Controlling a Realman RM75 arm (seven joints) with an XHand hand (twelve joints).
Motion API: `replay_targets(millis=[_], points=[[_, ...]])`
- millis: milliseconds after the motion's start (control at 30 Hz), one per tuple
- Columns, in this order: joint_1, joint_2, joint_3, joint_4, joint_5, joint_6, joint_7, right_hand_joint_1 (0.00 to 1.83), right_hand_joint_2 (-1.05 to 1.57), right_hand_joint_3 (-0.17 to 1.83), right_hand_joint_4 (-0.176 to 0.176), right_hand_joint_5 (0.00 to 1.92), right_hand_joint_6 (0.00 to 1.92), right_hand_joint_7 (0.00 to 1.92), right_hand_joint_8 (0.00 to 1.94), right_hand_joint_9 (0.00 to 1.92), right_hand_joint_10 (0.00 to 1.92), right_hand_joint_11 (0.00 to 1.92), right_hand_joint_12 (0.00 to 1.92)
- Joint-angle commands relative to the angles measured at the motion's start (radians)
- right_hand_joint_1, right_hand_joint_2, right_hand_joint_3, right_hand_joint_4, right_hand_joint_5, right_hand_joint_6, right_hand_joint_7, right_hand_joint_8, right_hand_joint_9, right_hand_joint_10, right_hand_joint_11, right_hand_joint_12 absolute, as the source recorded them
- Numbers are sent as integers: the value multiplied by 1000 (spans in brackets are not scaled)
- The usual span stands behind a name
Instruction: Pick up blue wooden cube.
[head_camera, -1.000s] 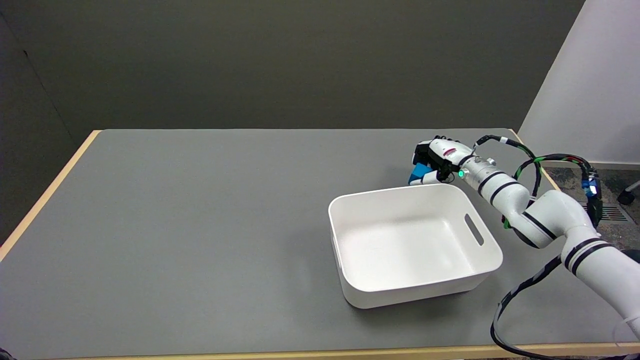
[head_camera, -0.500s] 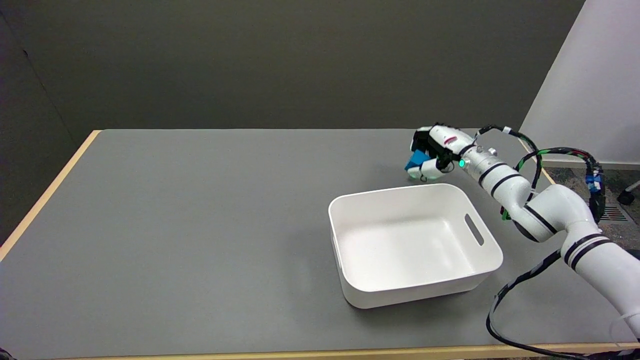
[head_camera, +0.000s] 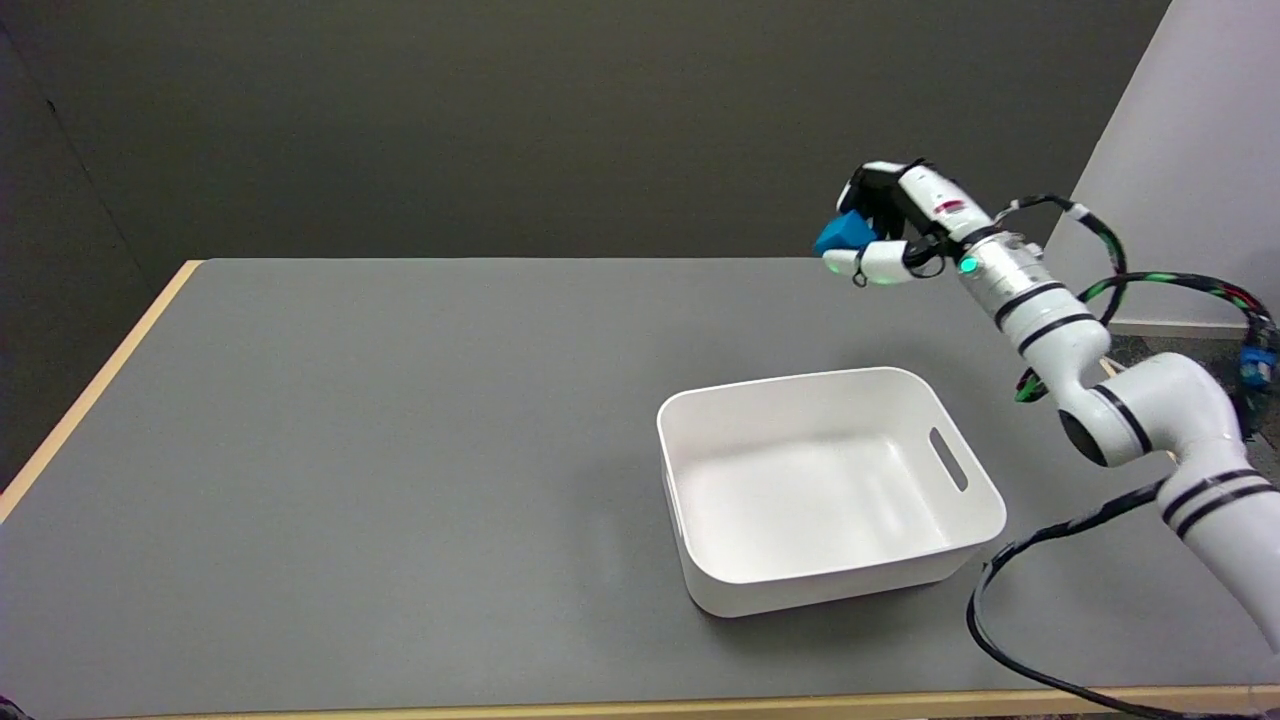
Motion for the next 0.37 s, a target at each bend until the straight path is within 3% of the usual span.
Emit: replay_targets(millis=[33,167,200,267,367], points=[[-510,-118,443,-433,278,-74,117,1342,936,606,-119,635,1592,824,1352,812,1552,737,1921],[-654,-219,524,-507,341,-112,130,1346,949,570,-143,647,1592,879,1371,745,1486,815,1921],[-746,-273,696,-551,394,-132,-19,1347,944,578,-141,653,1587,881,1371,749,1483,815,1921],[-745,-290,532,-537,352,-143,132,1348,934,591,-138,662,1582,884,1370,754,1480,824,1921],[-827,-348,485,-577,336,-163,148,1348,926,605,-135,668,1580,885,1373,758,1481,840,1921]])
